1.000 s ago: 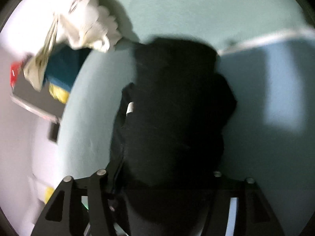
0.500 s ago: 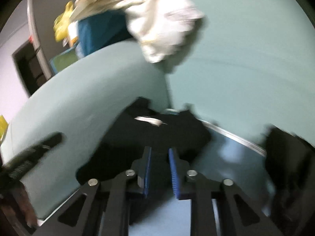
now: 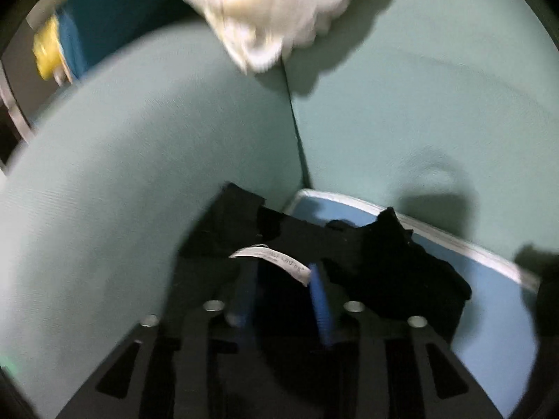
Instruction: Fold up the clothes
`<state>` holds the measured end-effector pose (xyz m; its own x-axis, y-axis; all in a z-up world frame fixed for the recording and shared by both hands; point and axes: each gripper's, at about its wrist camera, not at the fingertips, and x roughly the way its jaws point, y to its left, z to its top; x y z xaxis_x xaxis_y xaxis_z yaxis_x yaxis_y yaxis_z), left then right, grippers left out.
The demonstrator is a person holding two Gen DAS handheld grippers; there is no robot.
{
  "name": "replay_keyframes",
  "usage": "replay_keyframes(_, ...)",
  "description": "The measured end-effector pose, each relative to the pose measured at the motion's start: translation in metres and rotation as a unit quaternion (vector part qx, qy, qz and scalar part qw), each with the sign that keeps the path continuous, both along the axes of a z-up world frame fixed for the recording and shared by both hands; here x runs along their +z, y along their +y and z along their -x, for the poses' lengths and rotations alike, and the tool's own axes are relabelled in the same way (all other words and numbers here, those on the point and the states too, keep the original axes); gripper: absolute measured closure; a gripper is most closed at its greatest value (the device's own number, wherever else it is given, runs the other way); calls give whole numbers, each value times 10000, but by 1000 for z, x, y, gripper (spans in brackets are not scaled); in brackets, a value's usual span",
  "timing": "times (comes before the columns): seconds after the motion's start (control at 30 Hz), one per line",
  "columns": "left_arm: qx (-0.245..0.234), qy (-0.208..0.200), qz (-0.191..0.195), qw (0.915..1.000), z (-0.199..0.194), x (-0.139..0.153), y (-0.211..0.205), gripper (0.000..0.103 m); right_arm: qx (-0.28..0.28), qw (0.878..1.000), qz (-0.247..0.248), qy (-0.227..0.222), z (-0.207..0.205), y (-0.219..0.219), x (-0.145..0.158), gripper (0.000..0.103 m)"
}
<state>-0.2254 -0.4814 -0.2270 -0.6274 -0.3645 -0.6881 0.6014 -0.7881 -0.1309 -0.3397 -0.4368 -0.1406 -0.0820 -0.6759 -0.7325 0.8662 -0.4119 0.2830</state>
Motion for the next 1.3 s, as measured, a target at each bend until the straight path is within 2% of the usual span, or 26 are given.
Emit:
replay_keyframes(0.1, -20, -91, 99, 9999, -3, 5, 9, 98, -21, 9984, 419, 378, 16, 29, 17, 57)
replay_keyframes(0.13, -48, -105, 115, 9999, -5, 8, 12, 98, -48, 9975, 478, 525, 20, 40, 19, 54)
replay_keyframes(0.17, -90, -106, 132, 9998, -7, 11, 16, 98, -59, 9968, 502, 621, 22, 48, 20, 46)
replay_keyframes(0.2, -132, -108, 149, 9997, -9, 15, 20, 98, -61, 9958, 517, 747, 21, 63, 21, 40)
replay_keyframes(0.27, -190, -92, 214, 9995, -14, 23, 27, 94, -81, 9929, 527, 1064, 2, 97, 23, 39)
replay_keyframes(0.3, -185, -37, 271, 9995, -17, 27, 31, 84, -104, 9908, 550, 1233, -31, 101, 26, 38)
replay_keyframes(0.33, -180, 18, 329, 9993, -20, 32, 34, 64, -156, 9878, 631, 1415, -55, 118, 28, 36)
replay_keyframes(0.37, -174, 74, 387, 9991, -23, 36, 37, 51, -245, 9856, 672, 1532, -60, 125, 30, 25)
replay_keyframes(0.4, -154, 142, 459, 9987, -29, 37, 42, 28, -344, 9837, 691, 1621, -59, 127, 31, 18)
replay_keyframes(0.43, -125, 258, 594, 9978, -36, 41, 48, 22, -486, 9814, 707, 1717, -54, 116, 28, 19)
replay_keyframes(0.5, -39, 379, 718, 9967, -37, 45, 53, 22, -670, 9781, 809, 1798, -56, 125, 32, 19)
replay_keyframes(0.6, 130, 539, 853, 9948, -41, 54, 52, 21, -865, 9774, 1079, 1596, -30, 120, 34, 19)
replay_keyframes(0.67, 154, 450, 959, 9943, -44, 55, 57, 20, -1034, 9757, 1306, 1426, -20, 110, 34, 18)
replay_keyframes(0.77, 255, 402, 1043, 9934, -46, 56, 60, 18, -1191, 9714, 1377, 1526, -18, 108, 24, 17)
replay_keyframes(0.87, 235, 398, 1002, 9939, -43, 56, 60, 11, -1367, 9659, 1299, 1773, -27, 148, 18, 14)
replay_keyframes(0.9, 234, 355, 1006, 9940, -41, 55, 61, 0, -1401, 9652, 1306, 1781, -36, 135, 17, 14)
replay_keyframes(0.93, 366, 263, 1107, 9928, -40, 54, 60, 0, -1430, 9648, 1317, 1771, -42, 116, 14, 14)
replay_keyframes(1.0, 411, 169, 1119, 9927, -42, 53, 58, 0, -1419, 9676, 1341, 1603, -15, 113, 5, 11)
replay_keyframes(1.03, 412, 98, 1063, 9934, -40, 50, 57, 0, -1382, 9692, 1355, 1525, -6, 122, 3, 11)
replay_keyframes(1.07, 415, 53, 1039, 9937, -39, 49, 57, 0, -1359, 9699, 1362, 1496, -18, 141, -2, 8)
replay_keyframes(1.13, 444, -41, 1070, 9933, -36, 48, 57, 0, -1361, 9694, 1336, 1545, -7, 135, -4, 4)
replay_keyframes(1.23, 353, -26, 949, 9949, -33, 47, 57, 0, -1408, 9680, 1150, 1730, -24, 161, 0, 3)
replay_keyframes(1.3, 348, 18, 910, 9952, -33, 48, 58, 0, -1485, 9660, 975, 1881, -15, 140, 0, 0)
